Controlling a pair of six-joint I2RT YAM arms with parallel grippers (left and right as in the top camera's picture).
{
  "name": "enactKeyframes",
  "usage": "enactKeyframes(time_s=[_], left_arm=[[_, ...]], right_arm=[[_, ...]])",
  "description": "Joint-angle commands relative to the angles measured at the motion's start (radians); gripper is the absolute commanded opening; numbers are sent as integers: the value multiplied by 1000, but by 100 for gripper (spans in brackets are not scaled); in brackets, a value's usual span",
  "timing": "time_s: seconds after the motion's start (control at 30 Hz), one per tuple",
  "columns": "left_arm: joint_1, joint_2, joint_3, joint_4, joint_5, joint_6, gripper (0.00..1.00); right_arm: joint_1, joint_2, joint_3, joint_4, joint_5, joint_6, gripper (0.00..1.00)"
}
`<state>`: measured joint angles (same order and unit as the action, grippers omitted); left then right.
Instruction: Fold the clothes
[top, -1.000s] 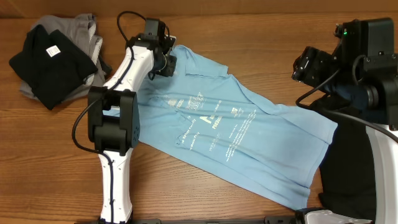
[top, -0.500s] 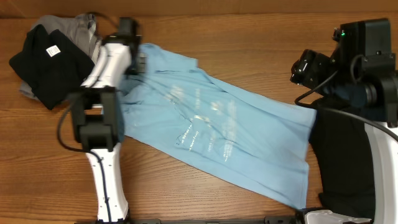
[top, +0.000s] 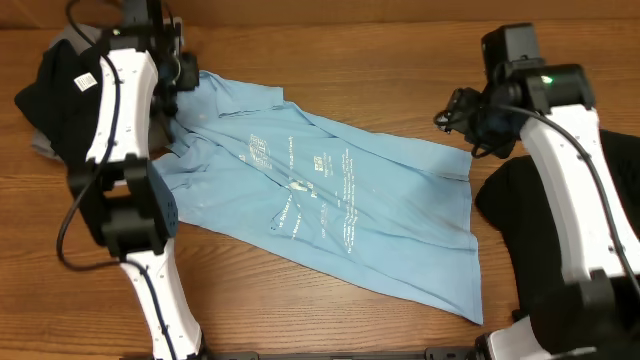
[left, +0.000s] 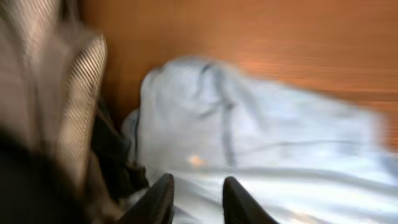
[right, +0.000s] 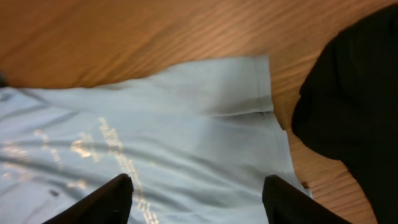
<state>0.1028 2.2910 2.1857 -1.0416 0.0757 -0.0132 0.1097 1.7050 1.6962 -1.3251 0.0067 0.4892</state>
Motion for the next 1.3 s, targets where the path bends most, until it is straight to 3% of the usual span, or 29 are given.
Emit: enactKeyframes(time_s=[0.0,0.3,0.53,0.77,0.83,1.03,1.27], left_arm=[[-5,-195,79,-57,51,40,38],[-8,-491,89,-217,56,40,61],[-42,-607,89,-346,55,40,64],[-59,-614,89,-436,55,40,62],[-59,-614,89,-452,51,40,61],[-59,-614,89,-465,48,40,62],[-59,-614,89,-457,48,40,63]], right_arm=[[-37,85,-18,16,27,17,70],[-168,291,-24,69,26,-54,67],[-197,419,-54,185,-64,-154,62],[-197,465,-103,296,-66,-153,61],[-197,465,-134,333,-94,-155,54],[-198,463,-131,437,-174,-205,6],[-227,463,13,564,-173,-202,4]])
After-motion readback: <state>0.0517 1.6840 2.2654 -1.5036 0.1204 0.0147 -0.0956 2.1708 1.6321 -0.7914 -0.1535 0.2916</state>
